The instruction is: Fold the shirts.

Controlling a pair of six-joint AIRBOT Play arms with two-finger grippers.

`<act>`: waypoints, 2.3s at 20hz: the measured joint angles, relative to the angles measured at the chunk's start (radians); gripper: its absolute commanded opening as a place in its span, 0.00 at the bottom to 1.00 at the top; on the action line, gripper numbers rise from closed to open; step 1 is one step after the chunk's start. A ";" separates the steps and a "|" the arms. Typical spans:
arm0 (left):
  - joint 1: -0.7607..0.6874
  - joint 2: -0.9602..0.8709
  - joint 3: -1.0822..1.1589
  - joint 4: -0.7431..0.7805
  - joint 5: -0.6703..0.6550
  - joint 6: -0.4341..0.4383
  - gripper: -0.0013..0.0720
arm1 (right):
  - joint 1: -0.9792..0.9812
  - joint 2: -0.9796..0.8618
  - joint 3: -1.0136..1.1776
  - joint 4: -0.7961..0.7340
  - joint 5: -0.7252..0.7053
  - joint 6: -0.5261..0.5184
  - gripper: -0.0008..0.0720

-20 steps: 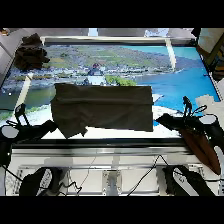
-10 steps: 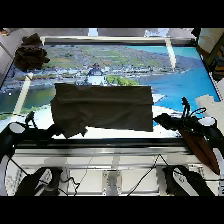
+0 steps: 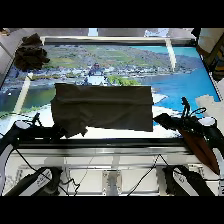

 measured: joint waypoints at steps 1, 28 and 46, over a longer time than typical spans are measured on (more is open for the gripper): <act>0.000 -0.006 0.000 -0.010 0.003 0.013 0.03 | 0.000 0.000 0.000 0.000 0.003 0.000 0.42; 0.000 -0.024 0.004 -0.251 -0.047 0.209 0.03 | 0.132 -0.182 -0.134 -0.018 -0.324 0.186 0.05; 0.000 0.449 0.023 -0.307 -0.331 0.173 0.03 | -0.267 0.273 -0.007 -0.235 0.070 0.163 0.05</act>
